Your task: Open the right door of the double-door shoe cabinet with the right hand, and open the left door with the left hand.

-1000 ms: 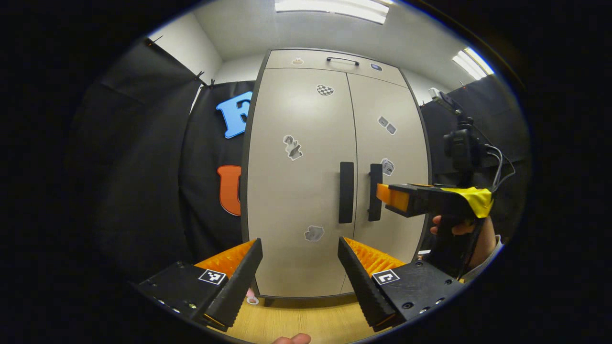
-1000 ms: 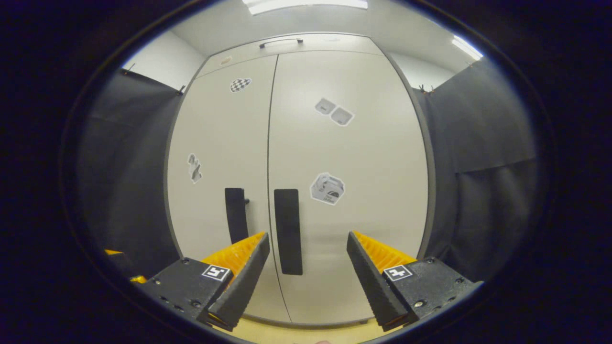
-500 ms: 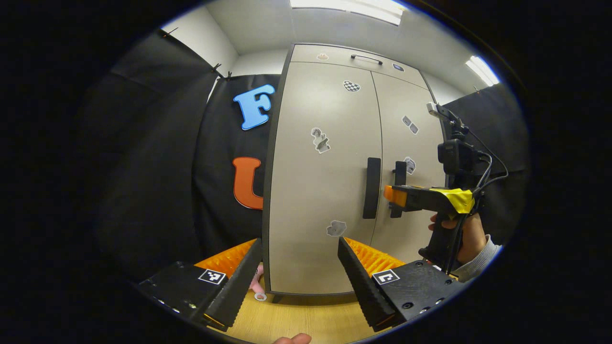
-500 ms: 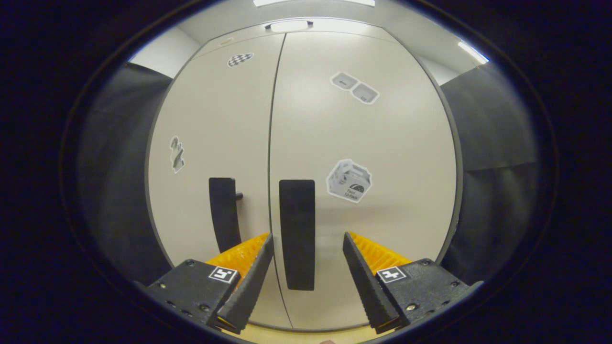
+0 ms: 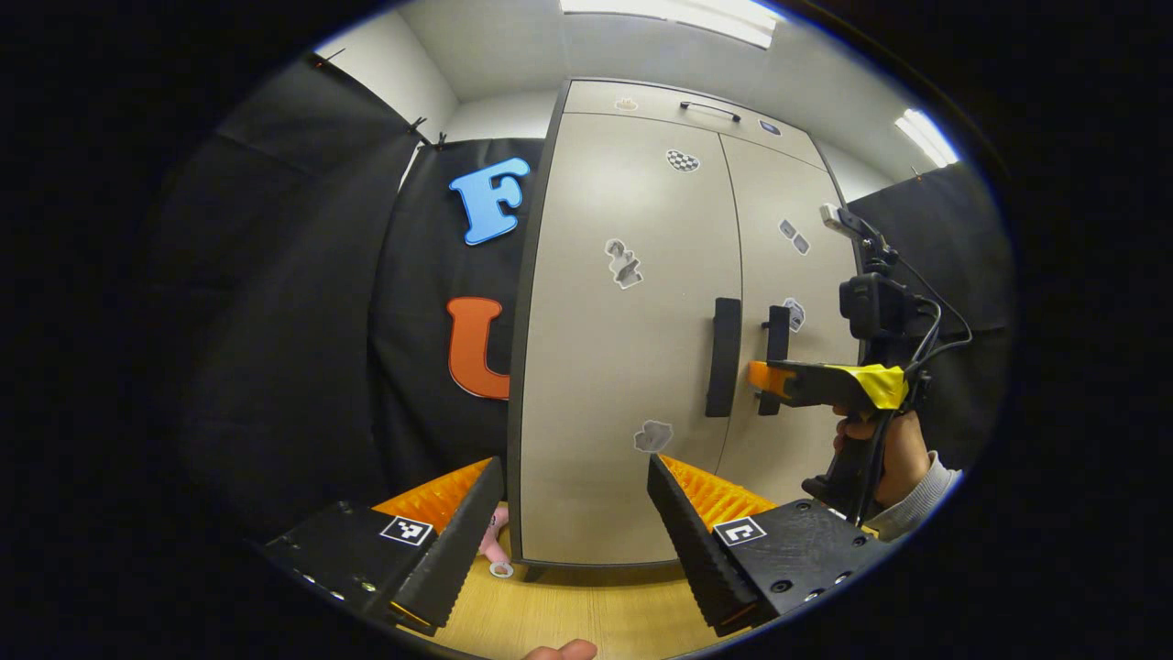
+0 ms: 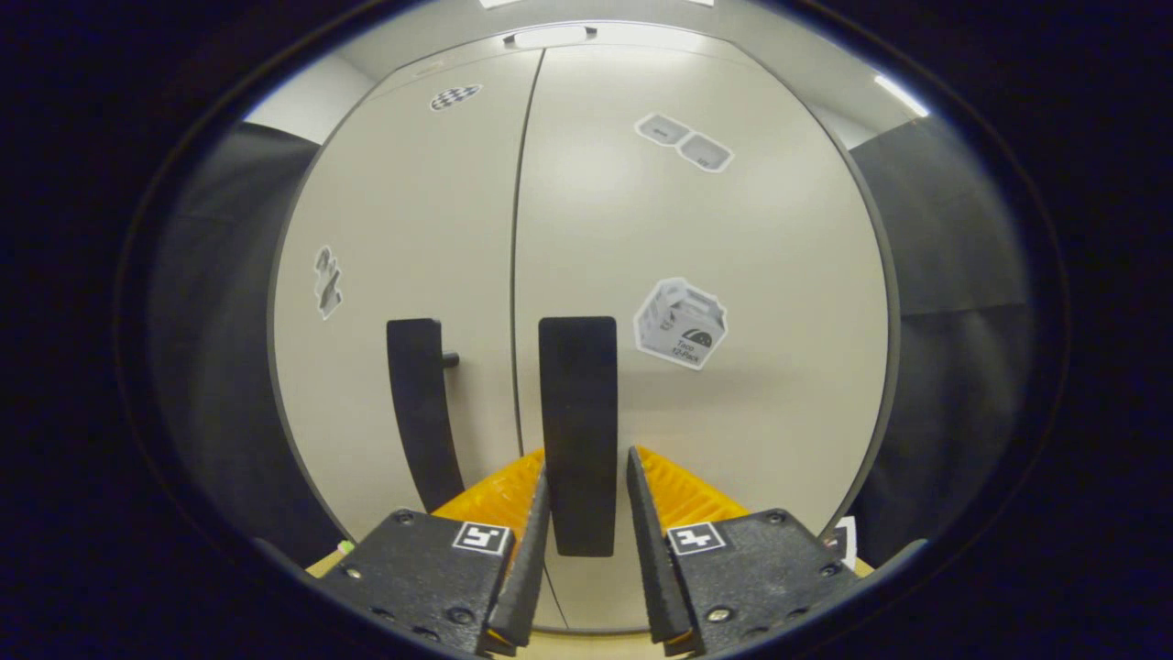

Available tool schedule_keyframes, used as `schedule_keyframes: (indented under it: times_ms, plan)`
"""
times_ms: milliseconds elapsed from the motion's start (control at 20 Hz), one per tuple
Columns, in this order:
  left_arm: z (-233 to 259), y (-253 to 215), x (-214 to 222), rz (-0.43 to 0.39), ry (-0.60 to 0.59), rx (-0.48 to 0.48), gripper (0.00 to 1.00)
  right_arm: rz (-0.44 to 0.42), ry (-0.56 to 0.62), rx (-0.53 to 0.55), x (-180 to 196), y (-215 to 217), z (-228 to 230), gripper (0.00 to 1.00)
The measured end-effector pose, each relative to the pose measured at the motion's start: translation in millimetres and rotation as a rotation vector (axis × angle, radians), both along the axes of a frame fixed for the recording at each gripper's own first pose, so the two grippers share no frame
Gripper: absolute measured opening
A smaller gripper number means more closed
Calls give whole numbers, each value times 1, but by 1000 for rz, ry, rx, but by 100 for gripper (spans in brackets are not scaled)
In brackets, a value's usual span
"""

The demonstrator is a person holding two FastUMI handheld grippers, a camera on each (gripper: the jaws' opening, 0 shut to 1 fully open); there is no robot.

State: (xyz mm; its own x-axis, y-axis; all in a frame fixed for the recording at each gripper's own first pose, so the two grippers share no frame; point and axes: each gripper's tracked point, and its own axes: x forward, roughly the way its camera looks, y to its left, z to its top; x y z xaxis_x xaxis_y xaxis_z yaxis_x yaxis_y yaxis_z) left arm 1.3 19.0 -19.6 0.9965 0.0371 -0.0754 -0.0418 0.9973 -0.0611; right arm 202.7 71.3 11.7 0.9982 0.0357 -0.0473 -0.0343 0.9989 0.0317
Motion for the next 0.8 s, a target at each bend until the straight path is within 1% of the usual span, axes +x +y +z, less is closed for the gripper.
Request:
schedule_keyframes:
  times_ms: [50, 100, 150, 200, 250, 300, 350, 500, 600, 800]
  plan:
    - [0, 0, 0, 0, 2, -2, 95, 0, 2, -9, 0, -1, 1, 37]
    - [0, -1, 0, 0, 2, -4, 95, 2, 4, -25, 0, 0, 1, 36]
    - [0, 0, 0, -1, 1, -6, 95, 8, 8, -33, 1, -1, 1, 33]
    - [0, 0, 1, -4, 0, -8, 95, 16, 9, -26, 1, -1, 1, 31]
    - [-1, 0, 1, -7, -1, -10, 95, 25, 5, -12, 0, -1, 2, 23]
    - [-1, -1, 1, -10, -1, -10, 95, 32, -2, 5, 0, -1, 1, 18]
    - [-1, -1, 2, -13, -1, -10, 95, 39, -2, 1, 1, -1, 1, 11]
    - [0, -1, 1, -19, 2, -3, 95, 37, 2, -12, -1, -2, 1, 9]
    - [1, 0, 0, -17, -3, 7, 95, 52, 6, -7, -6, -2, 1, 9]
    - [4, 0, 0, -5, -10, 23, 95, 90, 13, -20, -28, -4, 2, 9]
